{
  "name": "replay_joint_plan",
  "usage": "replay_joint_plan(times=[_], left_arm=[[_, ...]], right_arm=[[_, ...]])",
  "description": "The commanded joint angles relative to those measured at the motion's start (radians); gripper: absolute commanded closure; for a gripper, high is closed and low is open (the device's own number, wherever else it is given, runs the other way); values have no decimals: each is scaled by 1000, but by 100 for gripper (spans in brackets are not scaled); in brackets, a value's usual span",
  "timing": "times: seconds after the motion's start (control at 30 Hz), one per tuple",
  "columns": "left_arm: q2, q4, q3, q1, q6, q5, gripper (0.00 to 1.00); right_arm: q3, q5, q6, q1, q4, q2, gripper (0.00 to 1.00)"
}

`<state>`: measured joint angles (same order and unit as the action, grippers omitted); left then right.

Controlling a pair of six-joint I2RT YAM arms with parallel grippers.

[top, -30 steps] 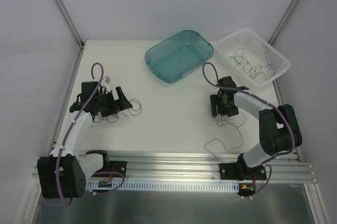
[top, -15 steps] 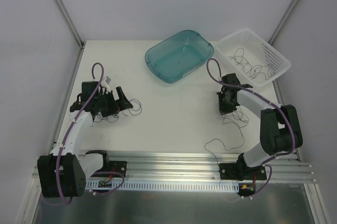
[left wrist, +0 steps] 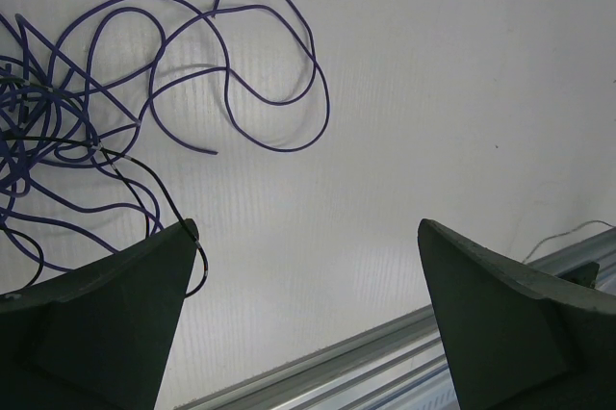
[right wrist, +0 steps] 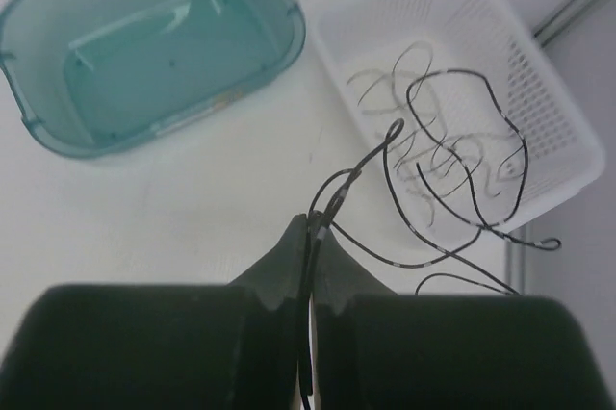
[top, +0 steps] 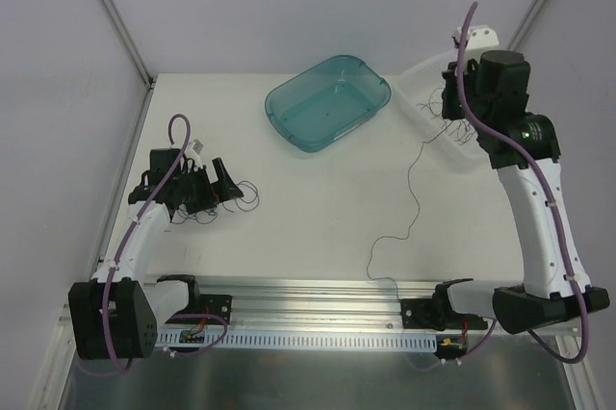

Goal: Untangle the cables

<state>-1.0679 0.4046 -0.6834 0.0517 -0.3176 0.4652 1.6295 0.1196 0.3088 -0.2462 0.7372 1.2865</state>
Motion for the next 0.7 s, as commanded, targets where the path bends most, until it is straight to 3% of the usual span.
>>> replay_joint_plan(times=[0.0, 0.27, 0.53, 0.67], left_arm=[[-3, -15, -13, -6, 15, 36, 1], [-3, -16, -8, -6, 17, 36, 1], [-12, -18, -10, -4, 15, 46, 1], [-21, -18, -10, -7, 15, 49, 1]], right_arm=[[139, 67, 110, 2, 15, -13, 99], [343, 87, 162, 61, -188, 106, 99], [293, 72, 151, 229, -432, 238, 99], [263, 11, 84, 297, -446, 362, 98]])
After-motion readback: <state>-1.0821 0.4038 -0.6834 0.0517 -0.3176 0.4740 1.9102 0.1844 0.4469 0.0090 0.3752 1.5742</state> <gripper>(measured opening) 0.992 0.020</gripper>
